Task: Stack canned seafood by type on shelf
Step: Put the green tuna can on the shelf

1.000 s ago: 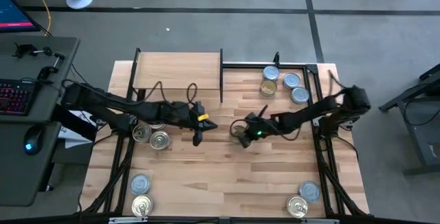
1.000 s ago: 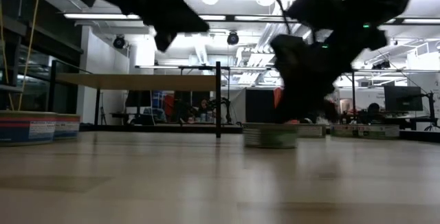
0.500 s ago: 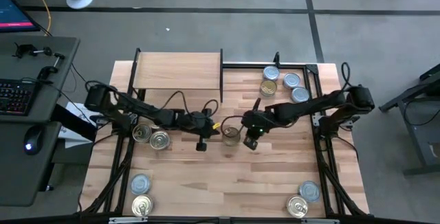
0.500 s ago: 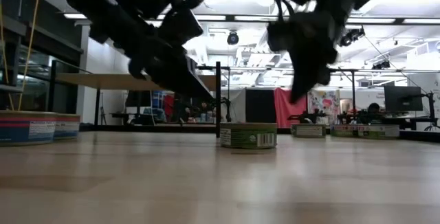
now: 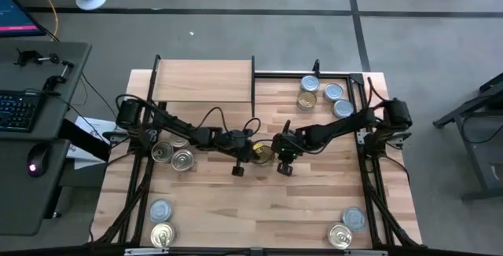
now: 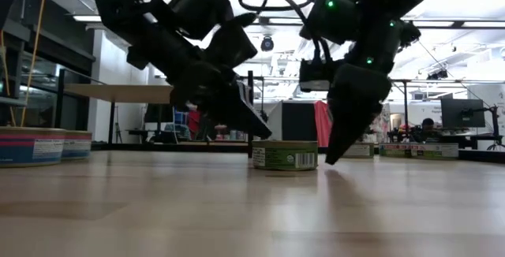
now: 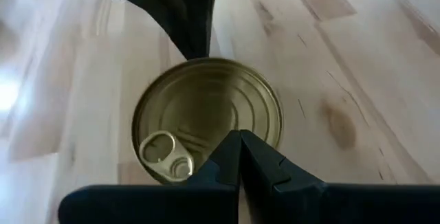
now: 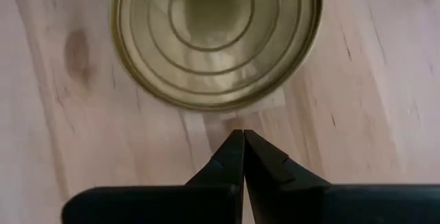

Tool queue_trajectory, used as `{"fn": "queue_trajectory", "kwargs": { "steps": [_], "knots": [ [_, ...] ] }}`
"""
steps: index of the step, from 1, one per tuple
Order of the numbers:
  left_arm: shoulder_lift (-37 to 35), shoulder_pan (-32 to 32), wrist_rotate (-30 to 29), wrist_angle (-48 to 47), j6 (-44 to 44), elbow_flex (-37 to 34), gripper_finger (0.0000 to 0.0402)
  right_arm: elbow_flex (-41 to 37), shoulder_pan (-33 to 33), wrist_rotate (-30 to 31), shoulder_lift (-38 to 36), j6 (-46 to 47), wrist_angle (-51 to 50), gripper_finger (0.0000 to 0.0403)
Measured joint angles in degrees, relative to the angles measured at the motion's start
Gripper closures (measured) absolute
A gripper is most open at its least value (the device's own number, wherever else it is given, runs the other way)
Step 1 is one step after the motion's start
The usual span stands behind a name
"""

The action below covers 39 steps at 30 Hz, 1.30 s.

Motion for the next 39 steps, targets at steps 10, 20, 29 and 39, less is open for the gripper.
{"fn": "queue_trajectory", "kwargs": {
  "steps": [10,20,29,39],
  "knots": [
    [-0.6,0.0,-2.0,-6.9,-2.3,0.2,0.0402,2.4,0.0,2.6,-0.1,-6.4,1.2,0.0403],
    [-0.8,-0.2,-0.7,-8.2,-4.6,0.1,0.0402,7.9,-0.2,3.6,-0.1,-11.8,-0.5,0.0403],
    [-1.2,0.3,-2.4,-12.7,-4.9,-0.5,0.0402,12.3,0.2,0.1,-0.2,-13.6,1.0,0.0403],
    [-7.4,0.2,-0.6,-22.8,-6.0,-0.3,0.0401,22.4,0.0,5.1,-0.2,-12.1,-7.4,0.0403]
  ]
}}
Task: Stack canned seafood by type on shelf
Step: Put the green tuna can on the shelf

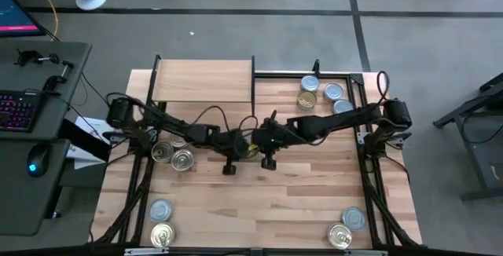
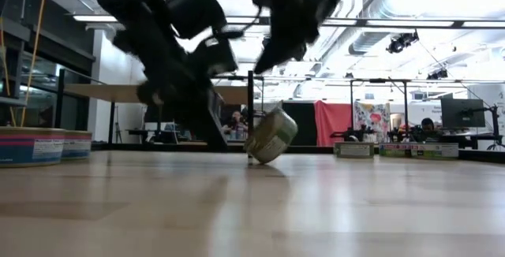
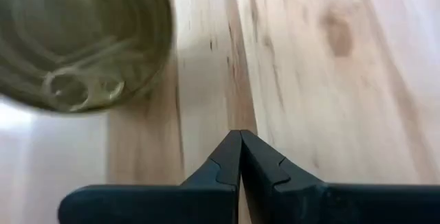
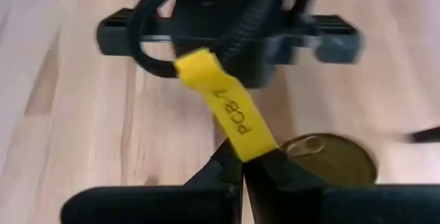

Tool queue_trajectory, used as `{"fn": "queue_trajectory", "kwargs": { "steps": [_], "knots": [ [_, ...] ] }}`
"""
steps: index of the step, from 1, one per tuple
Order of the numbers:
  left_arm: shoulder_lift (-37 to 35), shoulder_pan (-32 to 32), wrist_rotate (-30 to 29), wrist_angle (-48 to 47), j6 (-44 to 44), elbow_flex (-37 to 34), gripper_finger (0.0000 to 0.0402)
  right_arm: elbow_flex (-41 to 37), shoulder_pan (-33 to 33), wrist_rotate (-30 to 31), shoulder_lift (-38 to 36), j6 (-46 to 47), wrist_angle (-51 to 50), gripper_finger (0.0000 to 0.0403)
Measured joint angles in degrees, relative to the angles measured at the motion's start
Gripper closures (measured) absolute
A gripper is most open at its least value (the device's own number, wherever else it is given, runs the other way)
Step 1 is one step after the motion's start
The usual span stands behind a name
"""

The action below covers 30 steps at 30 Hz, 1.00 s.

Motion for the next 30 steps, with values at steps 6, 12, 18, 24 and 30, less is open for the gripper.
{"fn": "queue_trajectory", "kwargs": {
  "steps": [6,12,18,24,30],
  "knots": [
    [-11.7,3.2,0.3,-3.3,-0.4,-5.9,0.0401,7.1,-2.2,9.6,-0.4,10.3,-17.3,0.0402],
    [-21.7,7.8,0.4,6.6,-4.2,-15.4,0.0401,-1.1,-7.7,5.3,-4.9,14.0,-21.2,0.0377],
    [-17.5,9.6,-0.3,20.8,0.4,-14.9,0.0401,-18.6,-12.5,-6.2,-10.5,14.4,-7.5,0.0369],
    [-3.2,10.8,-0.5,18.8,7.0,-3.8,0.0401,-25.3,-15.3,-6.9,-9.1,12.6,4.8,0.0399],
    [7.5,10.8,-0.4,15.0,7.6,4.3,0.0401,-25.7,-16.6,-6.7,-5.7,8.8,6.2,0.0401]
  ]
}}
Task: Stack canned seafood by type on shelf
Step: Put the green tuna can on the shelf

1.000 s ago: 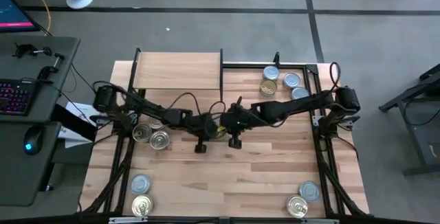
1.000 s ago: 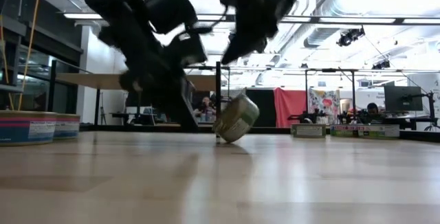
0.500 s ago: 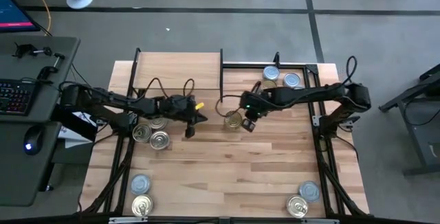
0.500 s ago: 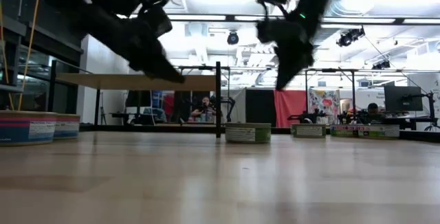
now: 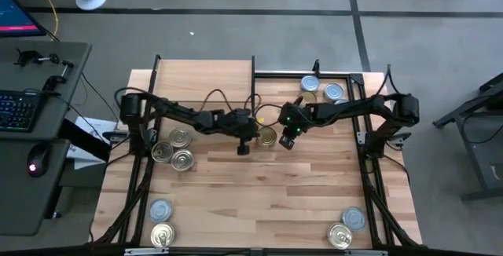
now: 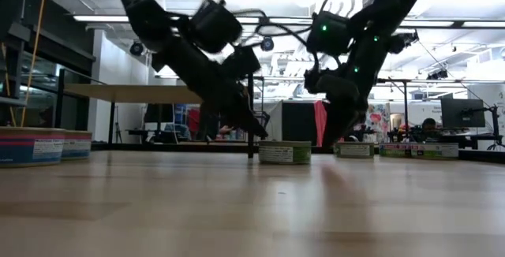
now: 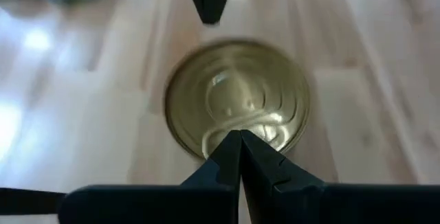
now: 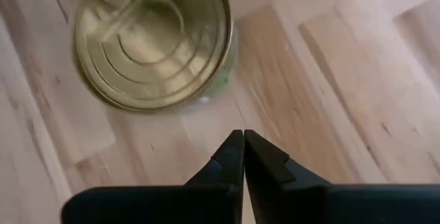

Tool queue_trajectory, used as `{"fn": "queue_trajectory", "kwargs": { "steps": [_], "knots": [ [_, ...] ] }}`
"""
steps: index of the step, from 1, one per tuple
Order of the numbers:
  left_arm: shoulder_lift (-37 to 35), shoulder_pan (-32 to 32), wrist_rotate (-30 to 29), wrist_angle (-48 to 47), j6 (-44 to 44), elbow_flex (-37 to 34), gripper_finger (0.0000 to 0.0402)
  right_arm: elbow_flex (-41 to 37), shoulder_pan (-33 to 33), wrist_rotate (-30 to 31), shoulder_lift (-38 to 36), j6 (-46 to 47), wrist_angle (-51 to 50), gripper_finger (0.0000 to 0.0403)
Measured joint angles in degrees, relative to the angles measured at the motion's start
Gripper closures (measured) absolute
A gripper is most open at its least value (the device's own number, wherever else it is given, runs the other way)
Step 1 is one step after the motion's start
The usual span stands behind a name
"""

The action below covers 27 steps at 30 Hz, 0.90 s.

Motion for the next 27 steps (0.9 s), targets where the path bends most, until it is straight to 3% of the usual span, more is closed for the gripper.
{"fn": "queue_trajectory", "kwargs": {
  "steps": [11,21,27],
  "knots": [
    [1.0,-0.1,-0.9,-2.3,-0.5,0.4,0.0402,0.3,0.6,1.2,0.8,-11.4,5.7,0.0403],
    [0.9,-1.6,-1.5,-4.6,-1.5,0.4,0.0402,0.3,2.4,1.6,0.8,-11.9,8.8,0.0403],
    [1.0,-3.7,-1.5,-4.3,-1.9,0.3,0.0402,0.3,4.3,8.7,1.4,-11.0,7.1,0.0403]
  ]
}}
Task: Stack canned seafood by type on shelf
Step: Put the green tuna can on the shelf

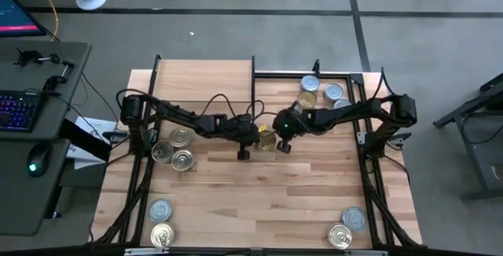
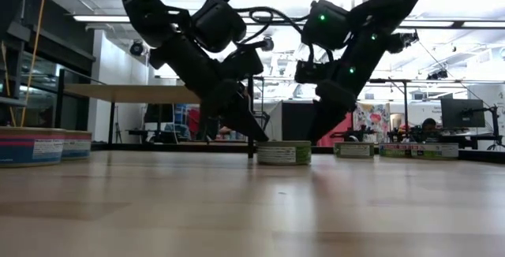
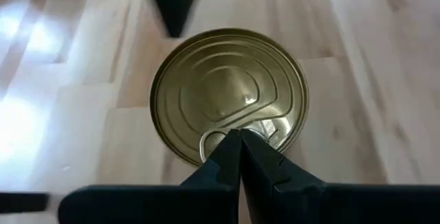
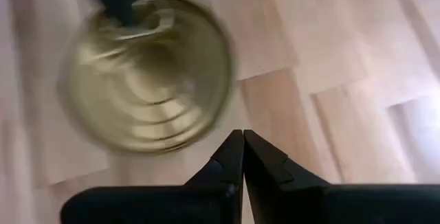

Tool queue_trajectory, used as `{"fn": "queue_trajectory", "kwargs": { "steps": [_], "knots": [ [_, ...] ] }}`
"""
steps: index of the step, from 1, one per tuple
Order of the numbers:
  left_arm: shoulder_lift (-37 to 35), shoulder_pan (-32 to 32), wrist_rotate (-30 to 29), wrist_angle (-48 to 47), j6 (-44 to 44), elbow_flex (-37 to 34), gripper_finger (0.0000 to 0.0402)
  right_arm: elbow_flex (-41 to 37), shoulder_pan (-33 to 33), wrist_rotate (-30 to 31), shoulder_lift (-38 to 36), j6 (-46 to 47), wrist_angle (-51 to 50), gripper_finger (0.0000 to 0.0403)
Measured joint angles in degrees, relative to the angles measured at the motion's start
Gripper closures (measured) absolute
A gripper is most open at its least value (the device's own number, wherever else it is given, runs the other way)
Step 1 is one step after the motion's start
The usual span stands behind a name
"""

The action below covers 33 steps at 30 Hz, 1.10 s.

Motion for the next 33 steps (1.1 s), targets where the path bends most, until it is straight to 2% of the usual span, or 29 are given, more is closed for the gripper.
{"fn": "queue_trajectory", "kwargs": {
  "steps": [7,10,17,22,33],
  "knots": [
    [0.1,-2.3,-1.3,1.7,-3.4,-0.1,0.0402,0.0,1.2,-1.5,0.7,2.6,-2.4,0.0403],
    [0.1,-3.4,-2.5,1.9,-4.4,-0.1,0.0402,0.0,3.0,-3.2,1.4,3.2,-1.1,0.0403],
    [0.1,-6.0,-2.7,1.8,-4.6,-0.1,0.0402,-0.1,7.2,-2.8,1.9,5.8,0.3,0.0403],
    [0.0,-7.1,-3.5,1.2,-4.5,-0.2,0.0402,0.7,9.9,-2.7,1.7,11.5,-0.4,0.0403],
    [-2.3,-7.9,-3.0,-4.6,-4.4,-0.2,0.0402,8.1,12.4,-3.0,0.8,11.4,-4.9,0.0403]
  ]
}}
